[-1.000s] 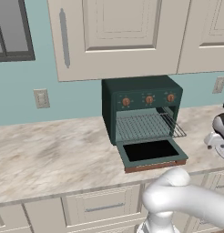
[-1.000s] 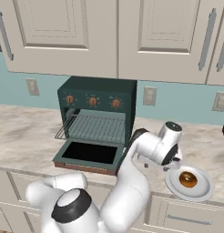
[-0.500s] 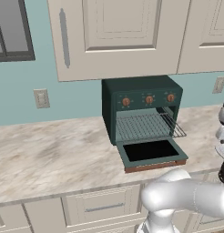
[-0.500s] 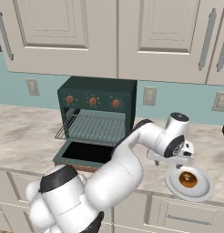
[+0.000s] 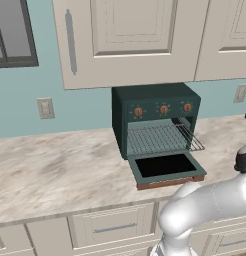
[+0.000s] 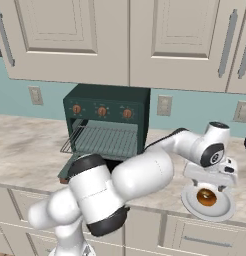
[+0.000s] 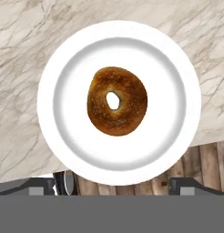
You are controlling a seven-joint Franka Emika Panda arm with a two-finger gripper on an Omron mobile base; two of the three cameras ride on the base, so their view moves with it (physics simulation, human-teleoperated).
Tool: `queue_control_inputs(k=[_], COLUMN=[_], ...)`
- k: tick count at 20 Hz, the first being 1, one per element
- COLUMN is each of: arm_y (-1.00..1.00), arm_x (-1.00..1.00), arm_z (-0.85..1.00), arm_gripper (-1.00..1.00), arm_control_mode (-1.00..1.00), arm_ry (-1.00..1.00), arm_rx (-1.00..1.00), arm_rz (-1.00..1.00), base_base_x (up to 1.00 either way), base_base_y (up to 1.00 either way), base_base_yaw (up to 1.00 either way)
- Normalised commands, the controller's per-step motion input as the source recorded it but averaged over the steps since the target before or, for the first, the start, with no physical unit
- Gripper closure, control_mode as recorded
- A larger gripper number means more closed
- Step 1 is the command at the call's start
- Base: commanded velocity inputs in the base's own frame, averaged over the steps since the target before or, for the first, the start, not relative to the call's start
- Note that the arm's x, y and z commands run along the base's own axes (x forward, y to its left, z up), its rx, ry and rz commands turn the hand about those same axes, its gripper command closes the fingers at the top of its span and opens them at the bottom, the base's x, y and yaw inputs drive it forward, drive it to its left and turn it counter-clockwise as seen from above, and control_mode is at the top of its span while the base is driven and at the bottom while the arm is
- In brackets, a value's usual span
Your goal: Pick up the bagel from the plate, place it on the toaster oven rack, close the door, and set the timer.
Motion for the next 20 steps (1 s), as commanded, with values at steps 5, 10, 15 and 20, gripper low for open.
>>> queue_control_inputs(k=[5,10,15,20], arm_y=[-0.10,0.00,0.14,0.25], arm_x=[-0.05,0.00,-0.02,0.00], arm_z=[-0.10,-0.22,-0.45,-0.31], arm_gripper=[-1.00,-1.00,-1.00,-1.00], arm_control_mode=[-1.00,-1.00,-1.00,-1.00], arm_ry=[-0.07,-0.03,-0.01,-0.01], arm_rx=[0.00,-0.01,-0.07,-0.06], arm_rz=[-0.02,-0.15,-0.41,-0.49], base_base_x=[0.00,0.00,0.00,0.00], base_base_y=[0.00,0.00,0.00,0.00], base_base_yaw=[0.00,0.00,0.00,0.00])
